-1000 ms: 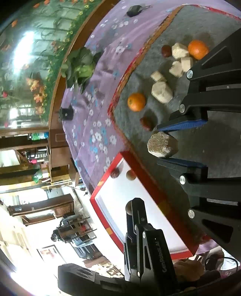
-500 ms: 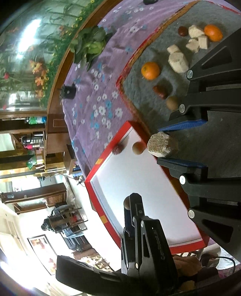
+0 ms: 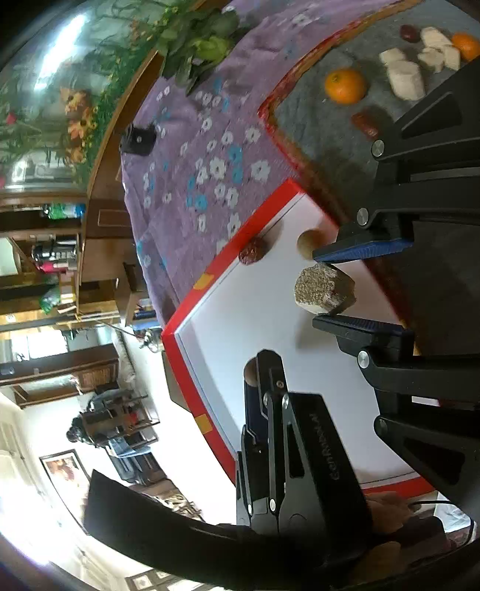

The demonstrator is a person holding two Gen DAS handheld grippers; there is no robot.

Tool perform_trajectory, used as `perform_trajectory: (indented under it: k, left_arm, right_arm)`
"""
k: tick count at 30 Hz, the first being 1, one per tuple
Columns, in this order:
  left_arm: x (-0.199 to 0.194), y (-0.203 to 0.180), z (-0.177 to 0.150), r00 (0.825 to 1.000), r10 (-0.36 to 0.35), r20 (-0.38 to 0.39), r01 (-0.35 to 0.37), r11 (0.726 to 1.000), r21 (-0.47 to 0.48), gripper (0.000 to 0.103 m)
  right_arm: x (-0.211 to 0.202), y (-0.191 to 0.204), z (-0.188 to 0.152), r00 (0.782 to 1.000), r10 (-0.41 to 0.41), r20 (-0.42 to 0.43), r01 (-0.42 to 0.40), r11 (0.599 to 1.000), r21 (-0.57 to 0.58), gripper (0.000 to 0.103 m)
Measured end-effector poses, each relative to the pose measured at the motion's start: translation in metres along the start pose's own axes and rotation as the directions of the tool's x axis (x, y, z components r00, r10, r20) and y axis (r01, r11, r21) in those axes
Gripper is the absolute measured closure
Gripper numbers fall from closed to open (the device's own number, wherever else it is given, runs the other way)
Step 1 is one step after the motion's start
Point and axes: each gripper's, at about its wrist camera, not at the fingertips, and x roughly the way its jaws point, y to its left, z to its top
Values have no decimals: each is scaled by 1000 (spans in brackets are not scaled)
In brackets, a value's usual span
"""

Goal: Organize fruits
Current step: 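Carry the brown fruit and white cube into the tray and open both grippers, then move both open grippers back over the gray mat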

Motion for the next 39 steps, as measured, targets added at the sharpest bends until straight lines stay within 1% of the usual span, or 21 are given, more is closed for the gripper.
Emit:
perform_trajectory:
  k: [5, 10, 11, 12, 13, 14, 15, 18, 21, 23, 27, 33, 39]
  left_arm:
    - [8, 3, 0, 1000, 23, -18, -23, 1000, -6, 80]
    - [13, 9, -1, 999, 17, -47, -19, 999, -38, 80]
    - [13, 10, -1, 999, 20, -47, -22, 999, -42, 80]
    - [13, 10, -1, 999, 22, -48, -24, 999, -43, 79]
    - [13, 9, -1, 998, 28, -50, -30, 999, -43, 74]
    - [13, 9, -1, 998, 41, -52, -43, 998, -41, 71]
    - [12, 9, -2, 998, 46, -49, -49, 998, -41, 65]
    - [7, 10, -3, 998, 46, -30, -48, 997, -53, 56]
    - [1, 8, -3, 999, 53, -11, -53, 997, -55, 55]
    - [-4, 3, -5, 998, 65, 0, -65, 997, -36, 55]
    - [-12, -9, -7, 997, 77, 25, -77, 997, -12, 55]
    - [-22, -28, -11, 998, 56, 43, -57, 998, 10, 55]
    - [-27, -56, -15, 999, 27, 43, -30, 998, 57, 55]
  right_arm:
    - [18, 6, 4, 1000, 4, -28, -5, 1000, -20, 75]
    - [33, 6, 0, 998, 22, -58, -23, 1000, -7, 75]
    - [33, 6, 0, 999, 19, -50, -20, 1000, -11, 75]
    - [32, 7, -1, 999, 21, -46, -22, 1000, -12, 75]
    - [31, 7, -2, 998, 36, -46, -37, 999, -5, 70]
    - [30, 7, -3, 998, 48, -44, -48, 999, 0, 58]
    - [27, 7, -4, 997, 68, -30, -68, 998, 8, 55]
    - [17, 6, -8, 997, 73, -16, -73, 997, 18, 55]
    - [4, 3, -11, 998, 70, 5, -70, 997, 32, 55]
    - [-5, 1, -14, 997, 72, 24, -73, 997, 39, 55]
    - [-24, -5, -21, 998, 42, 48, -45, 998, 48, 55]
    - [-47, -23, -39, 997, -11, 73, 4, 995, 100, 52]
    - [-64, -47, -62, 996, -61, 68, 50, 987, 155, 52]
